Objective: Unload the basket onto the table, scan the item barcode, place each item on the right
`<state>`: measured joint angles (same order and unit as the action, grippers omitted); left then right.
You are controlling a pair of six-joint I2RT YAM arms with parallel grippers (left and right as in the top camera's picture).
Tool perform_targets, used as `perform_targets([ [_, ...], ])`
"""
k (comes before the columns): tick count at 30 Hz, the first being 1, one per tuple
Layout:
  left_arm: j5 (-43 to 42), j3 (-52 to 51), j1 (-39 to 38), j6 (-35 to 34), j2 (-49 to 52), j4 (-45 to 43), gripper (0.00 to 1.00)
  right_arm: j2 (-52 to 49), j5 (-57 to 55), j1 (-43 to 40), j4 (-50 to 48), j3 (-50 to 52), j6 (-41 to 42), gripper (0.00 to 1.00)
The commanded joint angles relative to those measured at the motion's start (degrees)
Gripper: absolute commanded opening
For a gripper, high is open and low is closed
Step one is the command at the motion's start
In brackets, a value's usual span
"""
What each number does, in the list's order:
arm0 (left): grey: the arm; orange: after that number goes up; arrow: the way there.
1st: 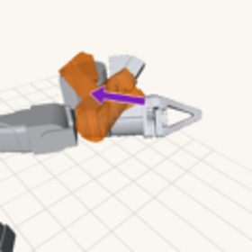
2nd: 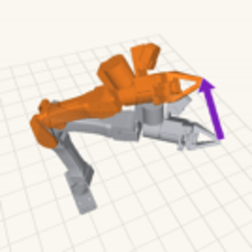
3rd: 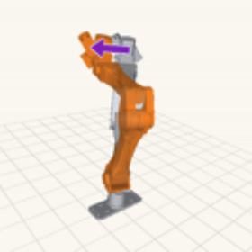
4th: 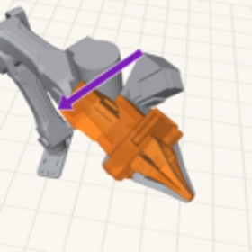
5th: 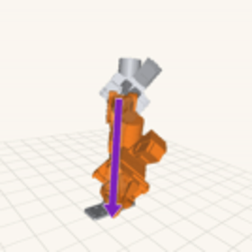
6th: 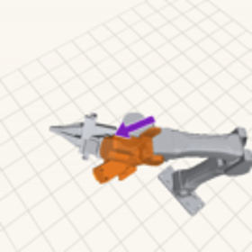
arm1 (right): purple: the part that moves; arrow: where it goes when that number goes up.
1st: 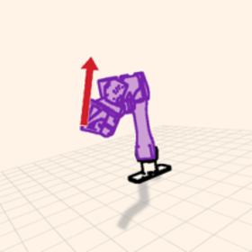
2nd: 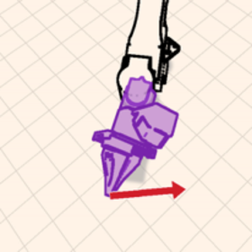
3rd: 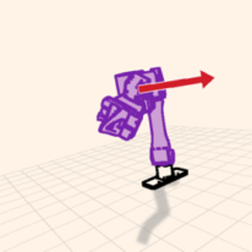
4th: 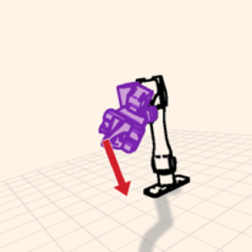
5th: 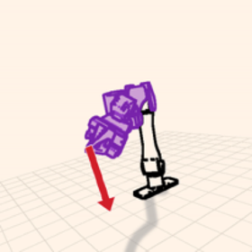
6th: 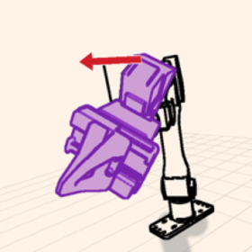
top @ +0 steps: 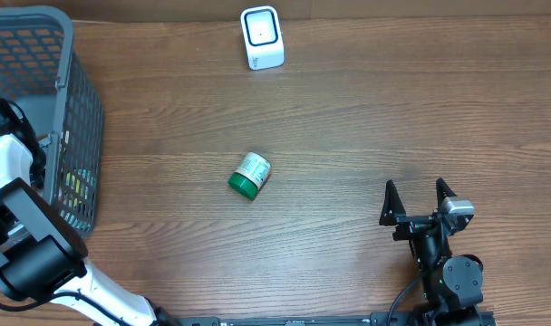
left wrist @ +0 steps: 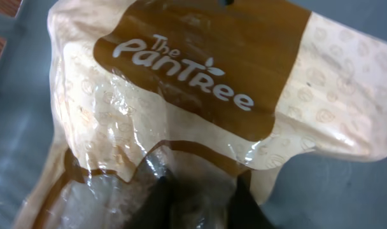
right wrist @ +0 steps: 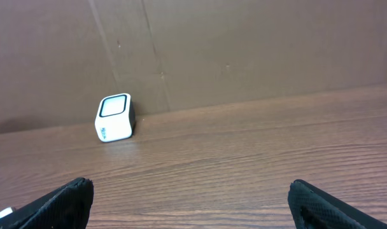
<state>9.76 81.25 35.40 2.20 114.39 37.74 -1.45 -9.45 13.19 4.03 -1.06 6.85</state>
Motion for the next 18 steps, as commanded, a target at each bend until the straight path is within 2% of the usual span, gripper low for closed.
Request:
perform_targets([
  [1,-2.3,-1.7,0.2,-1.1,1.5,3.1,0.04,0.0,-0.8,0.0,-0.3,0.6,0.2,1.0],
  [8,-2.3,-1.2,0.2,-5.6,1.4,6.1,0.04,0.0,-0.8,0.0,-0.3,0.6,0.3,1.0],
  [14,-2.3,-0.7,0.2,-5.6,1.4,6.8,0.04,0.0,-0.8,0.0,-0.3,0.6,0.2,1.0],
  [18,-2.1,3.5,0.2,-6.0,0.9,10.6,0.04,0.0,-0.8,0.0,-0.3,0.6,0.3,1.0],
])
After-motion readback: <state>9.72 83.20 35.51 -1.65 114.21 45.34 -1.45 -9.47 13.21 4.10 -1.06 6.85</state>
